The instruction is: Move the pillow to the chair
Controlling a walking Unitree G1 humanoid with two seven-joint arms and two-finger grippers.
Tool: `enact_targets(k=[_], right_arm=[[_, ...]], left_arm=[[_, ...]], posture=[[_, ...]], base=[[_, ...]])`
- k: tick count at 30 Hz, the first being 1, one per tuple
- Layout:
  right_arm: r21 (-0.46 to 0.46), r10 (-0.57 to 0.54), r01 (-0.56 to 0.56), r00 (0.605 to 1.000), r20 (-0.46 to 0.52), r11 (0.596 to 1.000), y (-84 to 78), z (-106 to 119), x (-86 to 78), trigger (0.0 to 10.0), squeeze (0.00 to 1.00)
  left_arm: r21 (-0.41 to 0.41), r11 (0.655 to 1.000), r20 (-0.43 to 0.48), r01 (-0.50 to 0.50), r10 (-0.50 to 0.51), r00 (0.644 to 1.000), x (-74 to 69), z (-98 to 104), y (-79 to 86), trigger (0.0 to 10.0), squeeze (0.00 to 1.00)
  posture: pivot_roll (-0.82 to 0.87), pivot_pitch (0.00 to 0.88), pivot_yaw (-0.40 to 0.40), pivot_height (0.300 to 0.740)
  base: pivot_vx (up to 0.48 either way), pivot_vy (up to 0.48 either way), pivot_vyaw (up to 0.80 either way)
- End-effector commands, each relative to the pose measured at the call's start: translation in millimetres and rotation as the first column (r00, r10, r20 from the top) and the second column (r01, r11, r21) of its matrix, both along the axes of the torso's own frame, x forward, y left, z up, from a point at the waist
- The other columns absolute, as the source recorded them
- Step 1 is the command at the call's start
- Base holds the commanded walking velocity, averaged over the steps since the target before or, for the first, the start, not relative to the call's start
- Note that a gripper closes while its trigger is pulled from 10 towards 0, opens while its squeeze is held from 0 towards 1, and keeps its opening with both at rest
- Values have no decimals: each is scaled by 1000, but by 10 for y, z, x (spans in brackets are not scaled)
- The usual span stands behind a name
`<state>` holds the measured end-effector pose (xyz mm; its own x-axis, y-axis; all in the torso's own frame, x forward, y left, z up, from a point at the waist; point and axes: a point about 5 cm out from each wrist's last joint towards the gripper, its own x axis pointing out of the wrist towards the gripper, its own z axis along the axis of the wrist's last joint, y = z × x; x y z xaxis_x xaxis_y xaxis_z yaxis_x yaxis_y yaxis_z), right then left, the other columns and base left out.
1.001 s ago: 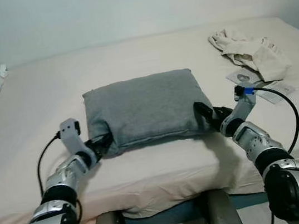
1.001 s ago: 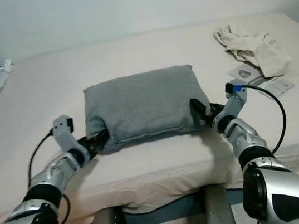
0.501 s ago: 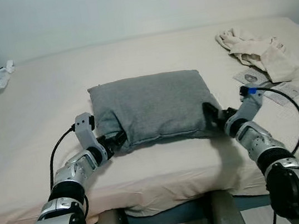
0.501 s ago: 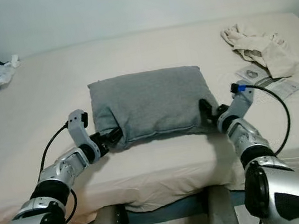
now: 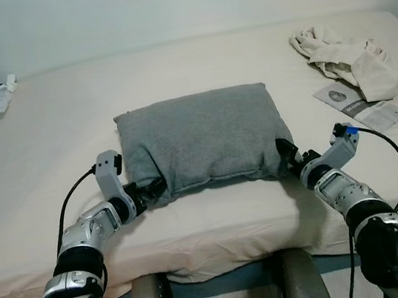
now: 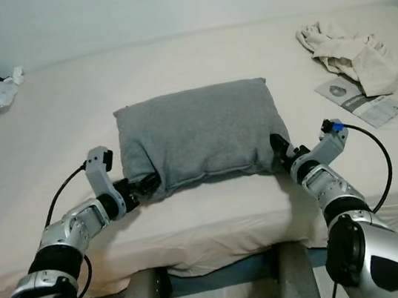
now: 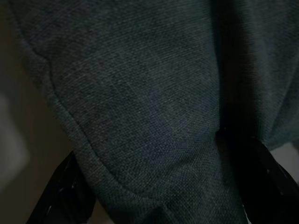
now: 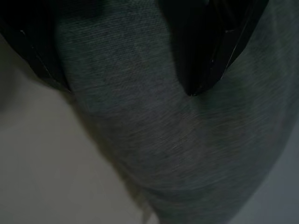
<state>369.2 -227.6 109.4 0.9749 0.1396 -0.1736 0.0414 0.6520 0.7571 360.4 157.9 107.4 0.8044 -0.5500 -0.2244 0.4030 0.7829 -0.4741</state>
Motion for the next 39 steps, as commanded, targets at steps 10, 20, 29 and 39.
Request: enact_targets(k=[10,20,29,39], right_arm=[[-8,122,-122,992,43,992,236,63,63,0,0],[-28,130,-129,989,71,991,220,100,73,0,0],[-322,227,-172,964,142,931,349,220,138,0,0],[-601,299,-90,919,258,794,523,419,184,0,0]], left_arm=[[-132,984,-33,121,-126,991,-139,-106,-390,0,0],[-149,988,-9,31,-33,999,-110,-76,-389,0,0],[-160,981,63,-108,119,991,-79,-5,-208,0,0],[-78,982,268,-171,186,945,-170,173,-100,0,0]], posture=[[142,204,36,555],[122,179,26,555],[84,142,6,555],[29,84,-26,555]], base=[[0,0,0],[0,0,0],[0,0,0],[0,0,0]])
